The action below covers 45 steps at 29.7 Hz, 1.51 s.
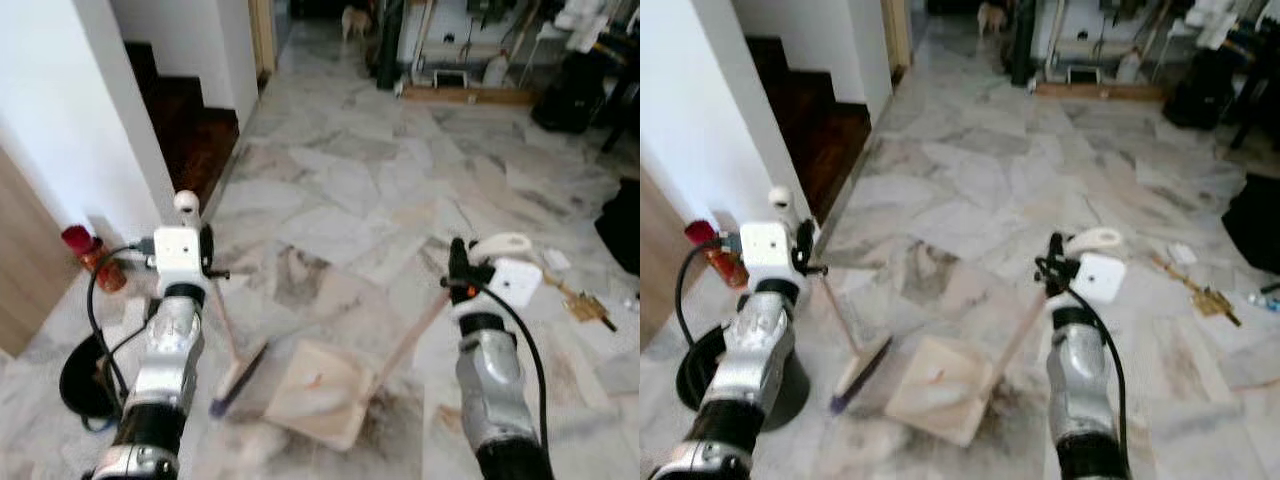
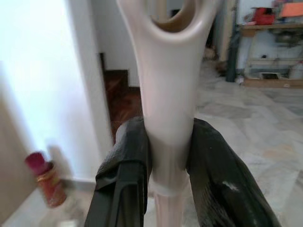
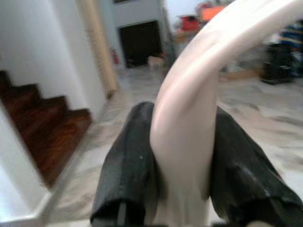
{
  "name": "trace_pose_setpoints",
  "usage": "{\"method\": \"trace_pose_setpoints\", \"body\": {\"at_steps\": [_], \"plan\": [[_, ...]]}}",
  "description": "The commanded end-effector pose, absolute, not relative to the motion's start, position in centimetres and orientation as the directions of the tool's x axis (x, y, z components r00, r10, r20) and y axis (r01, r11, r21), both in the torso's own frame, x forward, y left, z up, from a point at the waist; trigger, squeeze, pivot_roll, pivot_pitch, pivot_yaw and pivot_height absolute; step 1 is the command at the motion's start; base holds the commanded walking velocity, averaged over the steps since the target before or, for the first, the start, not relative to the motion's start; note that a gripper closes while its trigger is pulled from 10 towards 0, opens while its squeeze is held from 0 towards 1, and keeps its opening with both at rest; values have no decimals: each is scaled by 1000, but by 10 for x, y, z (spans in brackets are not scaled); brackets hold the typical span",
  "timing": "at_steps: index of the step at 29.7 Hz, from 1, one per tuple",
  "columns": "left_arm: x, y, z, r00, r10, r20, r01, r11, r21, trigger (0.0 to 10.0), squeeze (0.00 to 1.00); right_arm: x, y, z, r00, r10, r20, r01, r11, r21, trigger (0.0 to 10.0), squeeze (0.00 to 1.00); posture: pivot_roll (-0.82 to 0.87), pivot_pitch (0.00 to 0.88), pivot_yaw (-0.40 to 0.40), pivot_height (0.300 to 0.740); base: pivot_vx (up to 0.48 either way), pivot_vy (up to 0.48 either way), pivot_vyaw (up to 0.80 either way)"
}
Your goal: Sweep floor
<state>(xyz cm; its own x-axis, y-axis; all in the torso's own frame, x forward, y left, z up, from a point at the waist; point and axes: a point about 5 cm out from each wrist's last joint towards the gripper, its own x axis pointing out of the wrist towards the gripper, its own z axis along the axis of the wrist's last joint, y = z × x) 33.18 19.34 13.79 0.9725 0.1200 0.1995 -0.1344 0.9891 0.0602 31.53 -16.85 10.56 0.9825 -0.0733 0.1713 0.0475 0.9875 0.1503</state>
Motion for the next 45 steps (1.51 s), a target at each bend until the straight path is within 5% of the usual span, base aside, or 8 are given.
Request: {"method": "trace_pose_setpoints", "body": {"at_steps": [1,45], "plan": [[335,191,153,960,106,259,-131,988,84,10000,0,318,-165,117,972,-77,224,34,980,194,10000,0,17,0,13,740,0,0,0],[335,185,154,964,54,259,-79,993,87,10000,0,319,-166,119,969,-90,231,49,983,175,10000,0,22,0,18,740,0,0,156]]}}
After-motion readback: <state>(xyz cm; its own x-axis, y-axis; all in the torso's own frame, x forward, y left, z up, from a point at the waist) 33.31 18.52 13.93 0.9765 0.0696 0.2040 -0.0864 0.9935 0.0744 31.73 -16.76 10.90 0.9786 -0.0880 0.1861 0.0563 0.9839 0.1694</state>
